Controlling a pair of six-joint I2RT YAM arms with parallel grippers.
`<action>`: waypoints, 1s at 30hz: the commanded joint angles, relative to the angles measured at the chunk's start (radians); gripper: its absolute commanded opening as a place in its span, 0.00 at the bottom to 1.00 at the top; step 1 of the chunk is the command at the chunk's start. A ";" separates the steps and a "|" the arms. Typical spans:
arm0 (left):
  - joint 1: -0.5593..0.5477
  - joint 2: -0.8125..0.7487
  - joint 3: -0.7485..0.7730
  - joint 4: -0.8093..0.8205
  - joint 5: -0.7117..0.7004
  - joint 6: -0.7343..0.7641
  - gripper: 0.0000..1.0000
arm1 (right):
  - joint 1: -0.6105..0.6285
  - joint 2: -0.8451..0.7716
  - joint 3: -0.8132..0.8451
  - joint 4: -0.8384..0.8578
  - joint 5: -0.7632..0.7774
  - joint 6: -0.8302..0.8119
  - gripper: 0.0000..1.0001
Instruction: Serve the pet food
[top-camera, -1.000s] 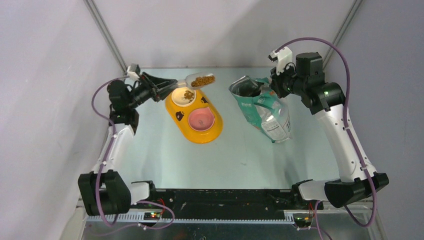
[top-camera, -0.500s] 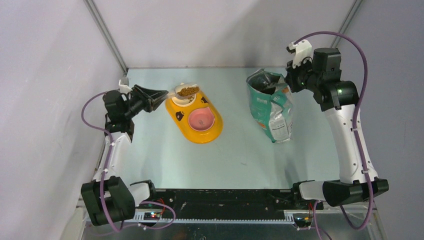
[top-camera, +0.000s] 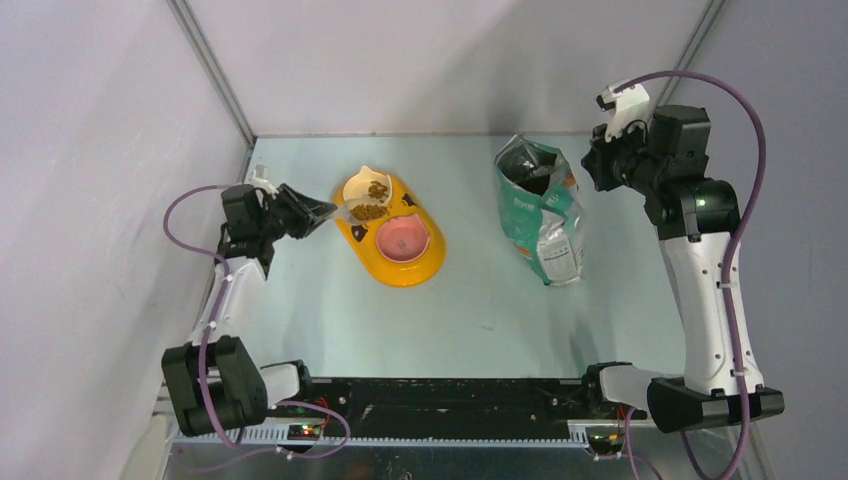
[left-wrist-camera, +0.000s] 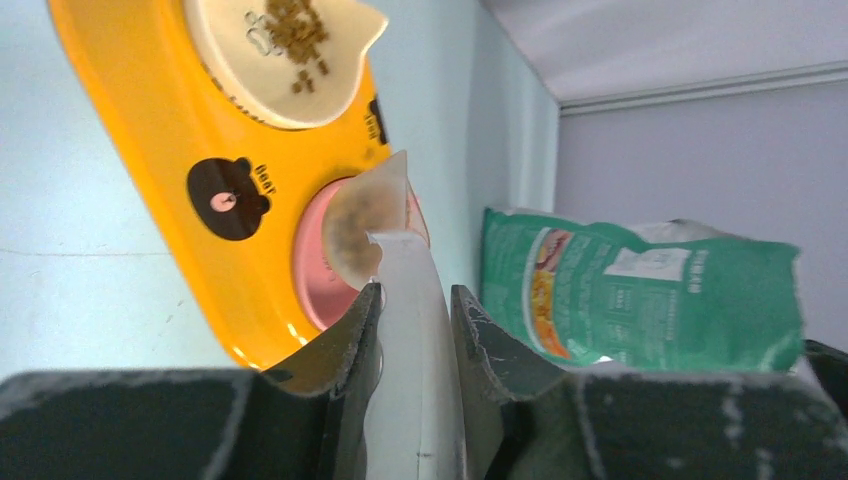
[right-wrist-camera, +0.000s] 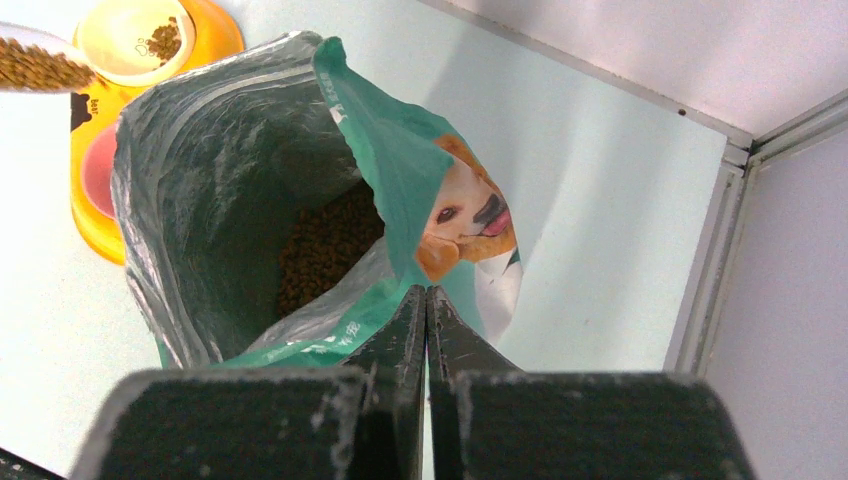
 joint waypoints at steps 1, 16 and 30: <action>-0.048 0.039 0.057 -0.041 -0.059 0.140 0.00 | -0.013 -0.032 -0.004 0.042 -0.028 0.019 0.00; -0.210 0.099 0.114 -0.151 -0.246 0.355 0.00 | -0.025 -0.068 -0.058 0.059 -0.056 0.041 0.00; -0.329 0.158 0.158 -0.183 -0.225 0.374 0.00 | -0.032 -0.092 -0.116 0.054 -0.071 0.053 0.00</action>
